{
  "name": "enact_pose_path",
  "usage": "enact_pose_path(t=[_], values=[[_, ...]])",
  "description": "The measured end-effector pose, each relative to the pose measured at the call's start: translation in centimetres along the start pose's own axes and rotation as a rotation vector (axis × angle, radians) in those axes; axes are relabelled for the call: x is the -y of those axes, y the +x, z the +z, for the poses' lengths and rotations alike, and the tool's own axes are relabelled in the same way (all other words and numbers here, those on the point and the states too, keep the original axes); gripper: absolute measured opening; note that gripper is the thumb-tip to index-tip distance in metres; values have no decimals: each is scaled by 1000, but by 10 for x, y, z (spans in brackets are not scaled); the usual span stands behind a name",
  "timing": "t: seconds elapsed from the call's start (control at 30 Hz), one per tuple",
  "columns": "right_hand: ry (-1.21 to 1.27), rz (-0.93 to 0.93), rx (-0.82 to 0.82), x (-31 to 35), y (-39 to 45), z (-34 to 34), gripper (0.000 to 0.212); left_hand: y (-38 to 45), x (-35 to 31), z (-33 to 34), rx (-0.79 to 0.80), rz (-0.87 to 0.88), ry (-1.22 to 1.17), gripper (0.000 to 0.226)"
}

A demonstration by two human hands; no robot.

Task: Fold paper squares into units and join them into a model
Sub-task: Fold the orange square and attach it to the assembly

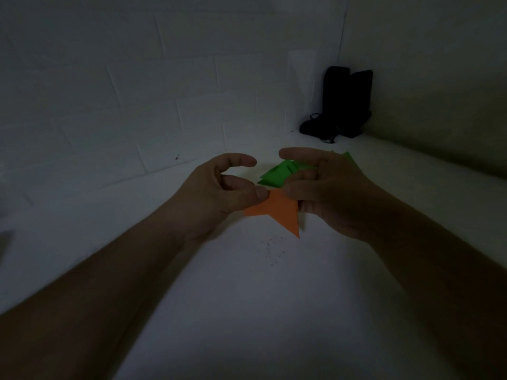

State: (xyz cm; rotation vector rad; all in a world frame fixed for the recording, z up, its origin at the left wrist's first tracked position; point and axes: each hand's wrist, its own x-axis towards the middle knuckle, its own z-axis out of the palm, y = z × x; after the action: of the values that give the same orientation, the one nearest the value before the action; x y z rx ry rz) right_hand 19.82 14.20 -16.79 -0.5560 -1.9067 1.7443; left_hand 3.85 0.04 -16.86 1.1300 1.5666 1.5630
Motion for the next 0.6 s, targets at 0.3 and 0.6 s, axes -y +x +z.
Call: enact_pose_path(t=[0.3, 0.6], values=[[91, 25, 32, 2, -1, -1, 64, 1, 2, 0, 34, -28, -69, 56], [97, 46, 43, 4, -2, -3, 63, 0, 2, -2, 103, -18, -113, 45]])
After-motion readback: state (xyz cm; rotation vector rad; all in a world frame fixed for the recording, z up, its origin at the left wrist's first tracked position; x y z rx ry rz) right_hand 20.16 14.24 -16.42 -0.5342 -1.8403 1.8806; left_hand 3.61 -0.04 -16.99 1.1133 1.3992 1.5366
